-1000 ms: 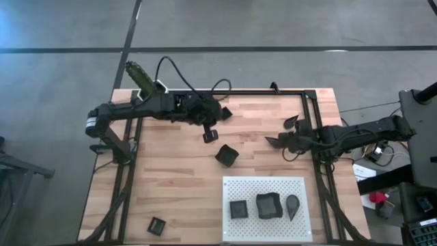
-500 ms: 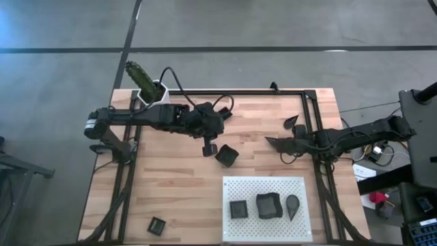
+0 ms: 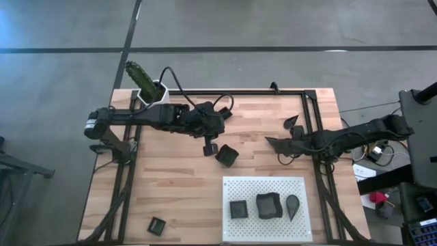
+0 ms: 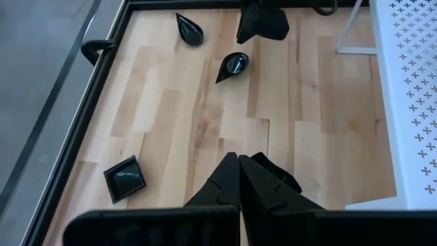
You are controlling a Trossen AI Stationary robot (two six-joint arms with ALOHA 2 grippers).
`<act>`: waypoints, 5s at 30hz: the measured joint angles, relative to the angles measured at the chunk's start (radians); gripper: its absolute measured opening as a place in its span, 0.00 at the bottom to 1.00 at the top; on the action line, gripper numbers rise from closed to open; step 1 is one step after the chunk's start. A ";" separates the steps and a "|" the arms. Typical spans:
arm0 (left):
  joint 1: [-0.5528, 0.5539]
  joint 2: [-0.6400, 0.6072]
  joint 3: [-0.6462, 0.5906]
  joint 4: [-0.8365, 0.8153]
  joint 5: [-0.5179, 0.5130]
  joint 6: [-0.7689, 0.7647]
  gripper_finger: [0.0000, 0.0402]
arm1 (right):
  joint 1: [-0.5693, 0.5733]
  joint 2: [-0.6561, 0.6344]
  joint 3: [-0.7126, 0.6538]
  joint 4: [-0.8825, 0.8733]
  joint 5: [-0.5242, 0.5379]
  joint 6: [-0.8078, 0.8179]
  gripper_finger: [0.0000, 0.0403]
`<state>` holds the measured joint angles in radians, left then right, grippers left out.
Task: Pick & Place Mini shaped plates
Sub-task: Stack the drop-shaped plate on top of the drop-shaped plate on the shelf
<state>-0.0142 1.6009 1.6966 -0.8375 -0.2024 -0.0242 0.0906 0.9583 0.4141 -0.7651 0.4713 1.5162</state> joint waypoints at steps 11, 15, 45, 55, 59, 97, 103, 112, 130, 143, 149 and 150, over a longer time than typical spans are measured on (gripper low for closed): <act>0.000 0.000 0.000 0.011 0.000 0.000 0.00 | 0.000 0.055 -0.060 0.130 0.027 0.028 0.25; 0.000 0.000 0.000 0.011 0.000 0.001 0.00 | -0.013 0.061 -0.103 0.163 0.029 0.043 0.24; 0.000 0.000 0.000 0.015 0.000 0.001 0.00 | -0.022 0.050 -0.190 0.336 0.029 -0.085 0.02; 0.000 0.000 0.000 0.015 -0.001 0.001 0.00 | -0.021 -0.003 -0.191 0.334 0.014 -0.162 0.02; 0.000 0.000 0.000 0.014 0.000 0.001 0.00 | -0.021 -0.040 -0.191 0.332 0.018 -0.191 0.02; 0.001 0.000 0.000 0.015 0.000 0.023 0.00 | -0.022 -0.225 0.516 -0.488 -0.012 -0.665 0.02; 0.000 0.000 0.000 0.015 -0.001 0.022 0.00 | -0.022 -0.225 0.644 -0.527 -0.265 -0.916 0.02; 0.000 0.000 0.000 0.023 0.000 0.005 0.00 | -0.021 -0.186 0.770 -0.641 -0.528 -1.238 0.02; 0.000 0.000 -0.001 0.052 0.000 0.011 0.00 | -0.005 -0.012 0.739 -0.527 -0.975 -1.443 0.02; -0.002 0.000 -0.016 0.053 0.001 0.048 0.00 | 0.155 -0.035 0.612 -0.308 -0.861 -1.149 0.02; -0.005 0.000 -0.016 0.053 0.002 0.058 0.00 | 0.285 -0.024 0.572 -0.218 -0.828 -1.065 0.02; -0.005 0.000 -0.016 0.053 0.002 0.058 0.00 | 0.307 -0.021 0.571 -0.211 -0.811 -1.051 0.02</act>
<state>-0.0189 1.6009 1.6802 -0.7849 -0.2001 0.0334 0.3975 0.9377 0.9848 -0.9762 -0.3398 0.4650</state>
